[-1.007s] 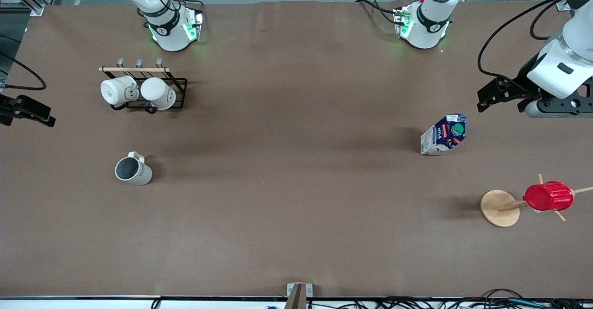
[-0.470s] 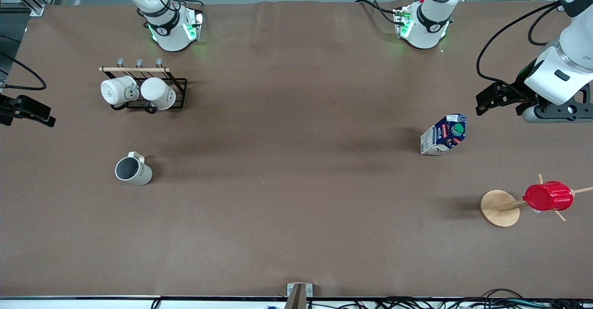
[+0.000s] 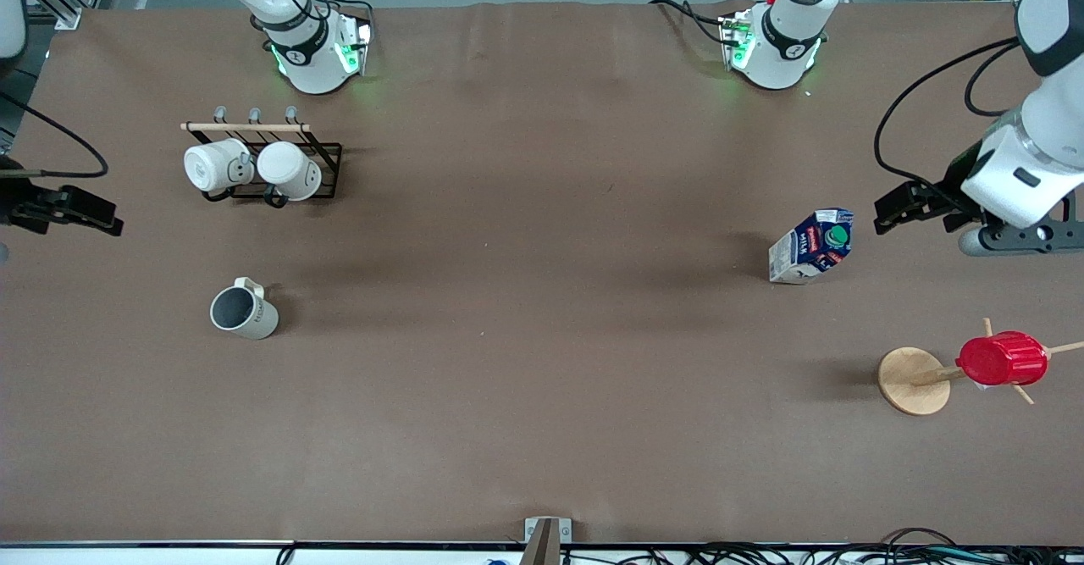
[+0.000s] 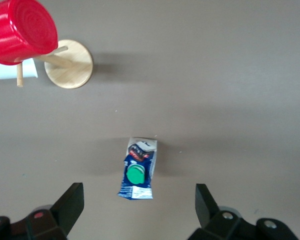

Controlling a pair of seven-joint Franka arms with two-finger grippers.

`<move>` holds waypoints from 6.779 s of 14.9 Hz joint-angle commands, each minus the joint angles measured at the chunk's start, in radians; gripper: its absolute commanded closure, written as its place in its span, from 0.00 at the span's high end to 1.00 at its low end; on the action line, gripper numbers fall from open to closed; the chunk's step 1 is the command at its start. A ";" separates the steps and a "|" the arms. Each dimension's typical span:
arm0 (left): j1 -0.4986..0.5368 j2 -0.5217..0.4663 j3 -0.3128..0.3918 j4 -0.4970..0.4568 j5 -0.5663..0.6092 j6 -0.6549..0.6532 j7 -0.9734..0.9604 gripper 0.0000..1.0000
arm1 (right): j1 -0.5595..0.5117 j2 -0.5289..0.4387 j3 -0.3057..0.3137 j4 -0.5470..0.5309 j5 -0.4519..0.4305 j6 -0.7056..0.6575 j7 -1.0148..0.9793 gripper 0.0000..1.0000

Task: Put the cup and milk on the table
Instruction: 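Reach the right gripper to the white mug while the left gripper reaches the milk, then grasp the white mug with the right gripper while the left gripper grasps the milk, then carry the mug to center with the right gripper while the left gripper lifts milk, then release the mug and withdraw the right gripper while the left gripper carries the milk, then lower the milk carton beside the mug with the left gripper and release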

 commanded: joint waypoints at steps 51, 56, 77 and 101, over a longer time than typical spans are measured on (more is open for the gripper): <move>-0.010 0.127 -0.013 -0.138 0.029 0.200 0.037 0.10 | 0.277 0.464 0.589 -0.248 -0.317 0.723 1.283 0.00; -0.036 0.139 -0.075 -0.107 0.018 0.177 -0.059 0.10 | 0.328 0.516 0.587 -0.244 -0.343 0.766 1.285 0.01; -0.488 0.522 -0.102 0.270 -0.071 0.039 -0.600 0.12 | 0.049 -0.060 0.306 -0.233 -0.069 0.247 0.470 1.00; -0.539 0.516 -0.102 0.286 -0.057 0.033 -0.601 0.91 | 0.019 -0.105 -0.045 -0.003 0.009 -0.050 -0.122 1.00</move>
